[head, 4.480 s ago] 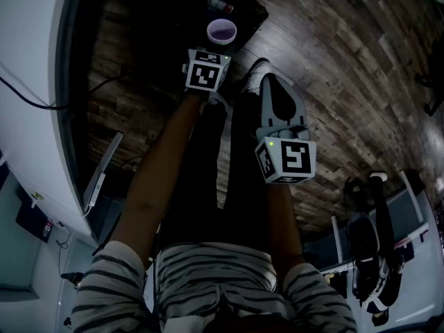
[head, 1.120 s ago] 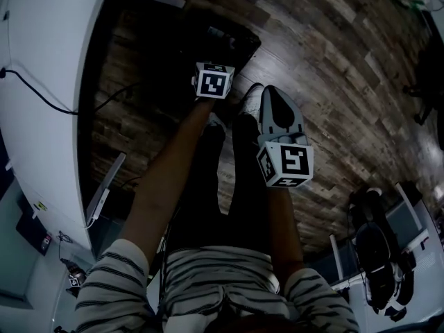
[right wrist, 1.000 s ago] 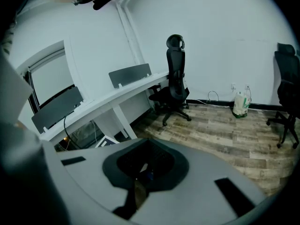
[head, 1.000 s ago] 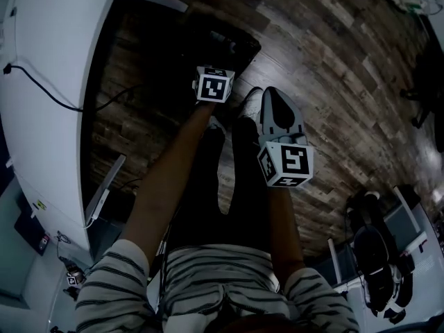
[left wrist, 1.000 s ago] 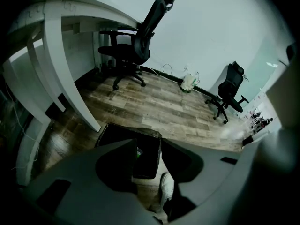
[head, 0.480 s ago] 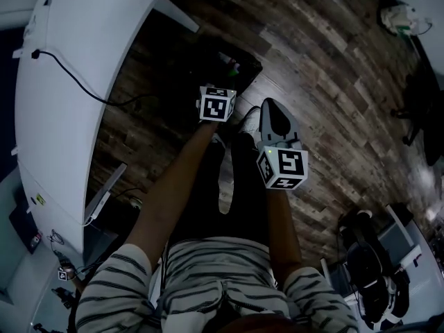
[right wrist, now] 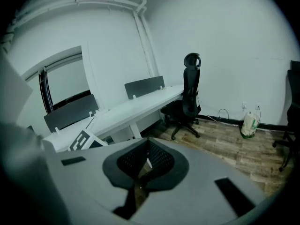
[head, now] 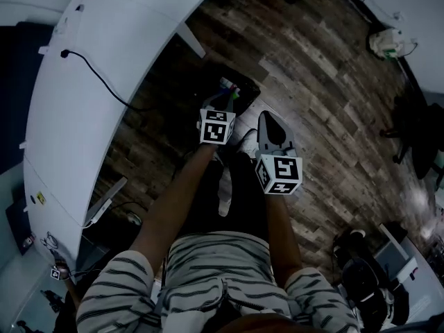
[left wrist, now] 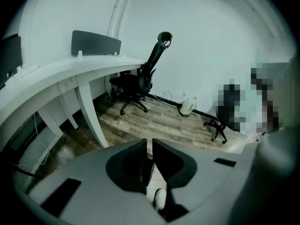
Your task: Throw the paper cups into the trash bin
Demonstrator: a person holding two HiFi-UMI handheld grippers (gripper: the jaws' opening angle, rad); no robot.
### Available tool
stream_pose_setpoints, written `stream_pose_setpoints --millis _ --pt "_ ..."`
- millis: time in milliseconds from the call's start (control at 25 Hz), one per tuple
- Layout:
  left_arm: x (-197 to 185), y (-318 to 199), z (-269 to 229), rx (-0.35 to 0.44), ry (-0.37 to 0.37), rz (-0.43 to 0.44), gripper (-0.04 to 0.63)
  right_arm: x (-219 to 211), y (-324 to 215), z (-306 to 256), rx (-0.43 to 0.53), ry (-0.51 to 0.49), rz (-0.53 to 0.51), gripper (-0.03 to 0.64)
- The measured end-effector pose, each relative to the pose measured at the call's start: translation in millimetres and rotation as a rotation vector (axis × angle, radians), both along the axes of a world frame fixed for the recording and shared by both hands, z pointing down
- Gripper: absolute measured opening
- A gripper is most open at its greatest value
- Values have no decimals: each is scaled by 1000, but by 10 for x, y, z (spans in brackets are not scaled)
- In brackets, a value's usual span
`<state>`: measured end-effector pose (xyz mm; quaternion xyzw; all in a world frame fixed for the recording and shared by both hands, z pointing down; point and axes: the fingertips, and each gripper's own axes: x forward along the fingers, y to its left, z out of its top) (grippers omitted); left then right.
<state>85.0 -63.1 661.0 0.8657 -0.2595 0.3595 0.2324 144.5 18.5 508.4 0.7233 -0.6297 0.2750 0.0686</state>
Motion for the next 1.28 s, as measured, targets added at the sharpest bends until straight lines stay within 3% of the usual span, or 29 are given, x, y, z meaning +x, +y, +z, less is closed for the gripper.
stream_pose_setpoints --millis 560,1000,1280 --pt "-248 -58 -1456 130 173 -103 23 -236 -29 -827 79 39 -59 9" --pt "-361 14 -2486 269 283 -96 23 -346 -77 -1489 174 74 -103 9" --pt "-561 47 -2927 315 333 -106 23 -502 -116 -1797 221 79 -129 9"
